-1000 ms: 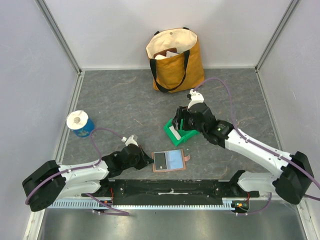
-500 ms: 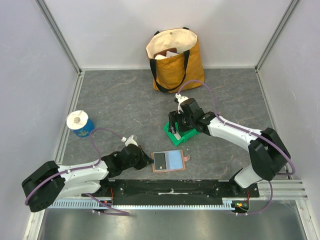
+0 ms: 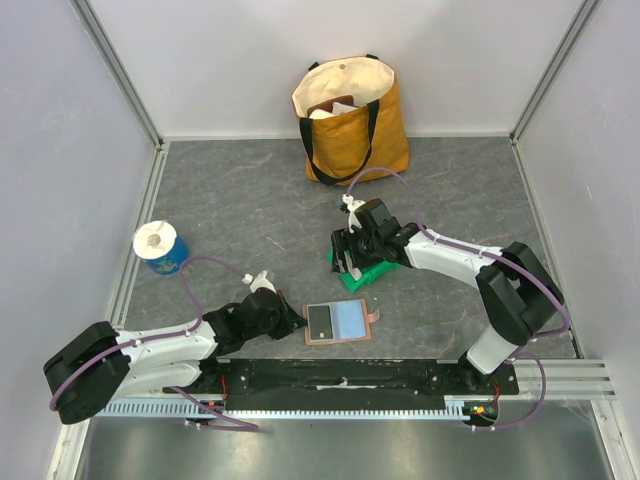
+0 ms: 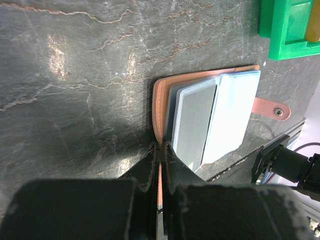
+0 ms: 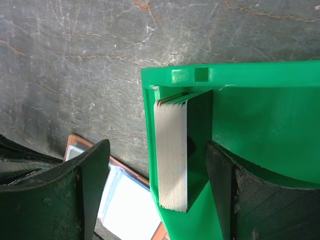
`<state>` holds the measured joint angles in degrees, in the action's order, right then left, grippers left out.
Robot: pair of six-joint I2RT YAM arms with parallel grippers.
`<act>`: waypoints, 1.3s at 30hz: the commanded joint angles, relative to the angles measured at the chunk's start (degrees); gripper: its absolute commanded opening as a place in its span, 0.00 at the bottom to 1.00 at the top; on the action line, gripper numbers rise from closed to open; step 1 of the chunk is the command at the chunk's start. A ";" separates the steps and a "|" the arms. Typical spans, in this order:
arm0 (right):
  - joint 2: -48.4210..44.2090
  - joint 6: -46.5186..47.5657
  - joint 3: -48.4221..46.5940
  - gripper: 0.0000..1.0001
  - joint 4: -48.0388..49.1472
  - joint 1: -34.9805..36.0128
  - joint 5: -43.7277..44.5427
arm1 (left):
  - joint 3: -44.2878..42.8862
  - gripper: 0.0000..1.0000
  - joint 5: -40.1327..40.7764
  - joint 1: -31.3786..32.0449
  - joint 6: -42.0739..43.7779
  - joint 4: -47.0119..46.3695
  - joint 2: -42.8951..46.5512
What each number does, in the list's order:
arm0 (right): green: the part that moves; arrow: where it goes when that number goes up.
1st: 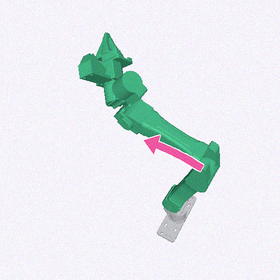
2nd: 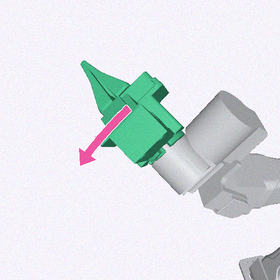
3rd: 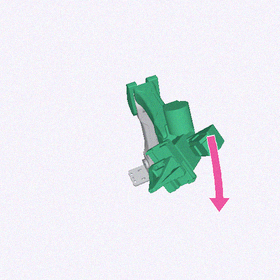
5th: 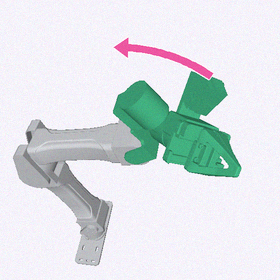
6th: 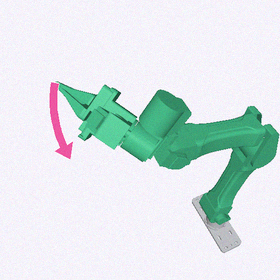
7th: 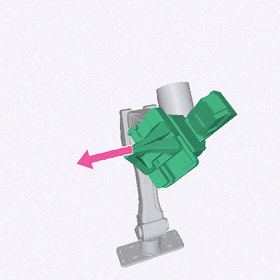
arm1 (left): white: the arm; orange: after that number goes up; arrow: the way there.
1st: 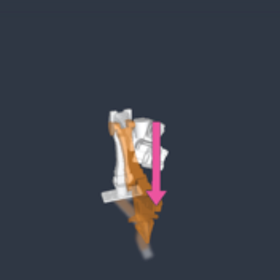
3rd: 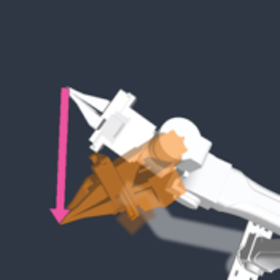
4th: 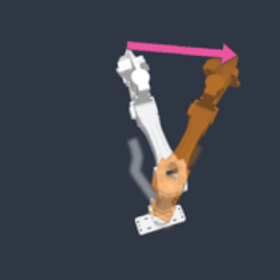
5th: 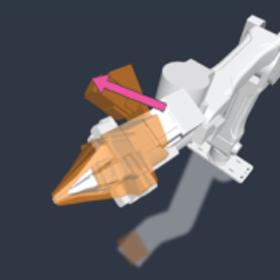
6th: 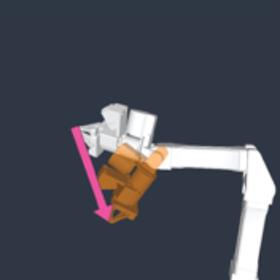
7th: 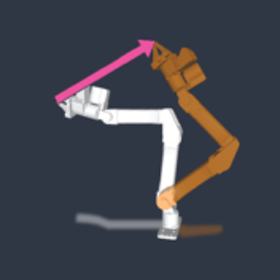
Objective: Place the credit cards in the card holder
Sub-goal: Pick up the credit card from the storage box.
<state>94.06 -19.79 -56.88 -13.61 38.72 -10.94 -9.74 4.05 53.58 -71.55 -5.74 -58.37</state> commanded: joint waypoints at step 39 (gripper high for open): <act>-1.42 0.46 -1.21 0.17 2.18 -4.18 -8.84 | 1.65 0.02 1.31 -0.23 1.85 5.91 -3.95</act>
<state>94.28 -19.90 -56.88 -12.88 34.98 -18.68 -9.74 3.86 53.58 -71.57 -7.79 -60.05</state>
